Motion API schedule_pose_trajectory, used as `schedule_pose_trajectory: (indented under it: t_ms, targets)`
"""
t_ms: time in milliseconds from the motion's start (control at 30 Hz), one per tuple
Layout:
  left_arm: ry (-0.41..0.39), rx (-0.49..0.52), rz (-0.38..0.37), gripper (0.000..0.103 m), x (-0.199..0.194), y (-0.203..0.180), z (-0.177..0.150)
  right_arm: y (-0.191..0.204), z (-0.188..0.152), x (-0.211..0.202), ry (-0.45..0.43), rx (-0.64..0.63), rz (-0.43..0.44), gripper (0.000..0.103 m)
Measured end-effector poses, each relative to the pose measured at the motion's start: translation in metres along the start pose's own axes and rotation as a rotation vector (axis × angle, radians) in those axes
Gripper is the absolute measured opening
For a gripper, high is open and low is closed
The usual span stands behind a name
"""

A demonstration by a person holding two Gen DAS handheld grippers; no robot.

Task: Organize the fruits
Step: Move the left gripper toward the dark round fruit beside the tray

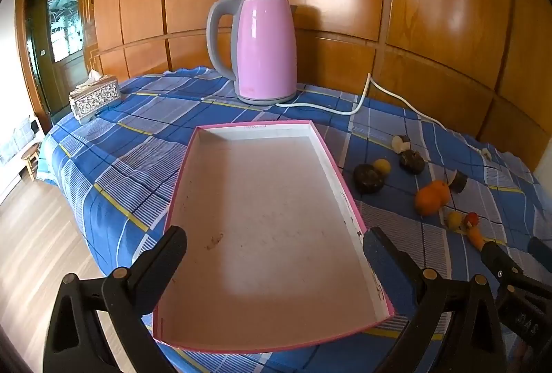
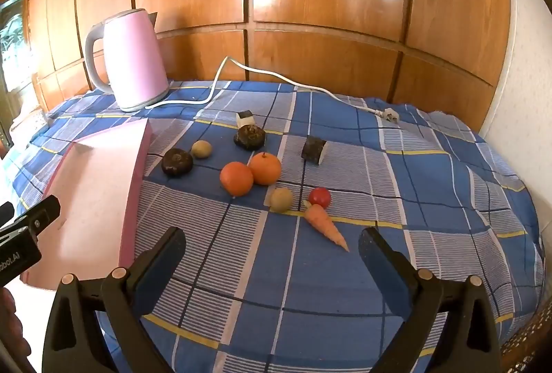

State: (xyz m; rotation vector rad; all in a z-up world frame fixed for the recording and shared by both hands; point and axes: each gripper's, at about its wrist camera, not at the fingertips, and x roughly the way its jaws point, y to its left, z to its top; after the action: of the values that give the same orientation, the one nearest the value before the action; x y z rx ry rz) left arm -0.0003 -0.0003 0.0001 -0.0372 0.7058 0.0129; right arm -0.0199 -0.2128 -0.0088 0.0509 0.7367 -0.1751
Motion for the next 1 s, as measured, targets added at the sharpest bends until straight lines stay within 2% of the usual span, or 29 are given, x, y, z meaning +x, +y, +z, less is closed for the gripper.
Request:
schedule_pose_trajectory:
  t_ms: [333,567,733,1000]
  targets:
    - [0.012,0.006,-0.013,0.103,-0.009,-0.005,0.000,0.000,-0.002,-0.003,-0.010,-0.009,-0.010,0.102]
    - [0.015,0.019,-0.020,0.103,0.001,-0.008,0.004,-0.002,-0.002,-0.002,-0.006,-0.007,-0.005,0.102]
    - [-0.034,-0.029,-0.080,0.103,-0.003,-0.007,-0.001,-0.003,-0.003,-0.002,-0.007,-0.003,-0.004,0.102]
    - [-0.004,-0.009,-0.091,0.103,-0.003,-0.011,-0.002,-0.006,-0.002,-0.002,-0.006,0.000,-0.001,0.102]
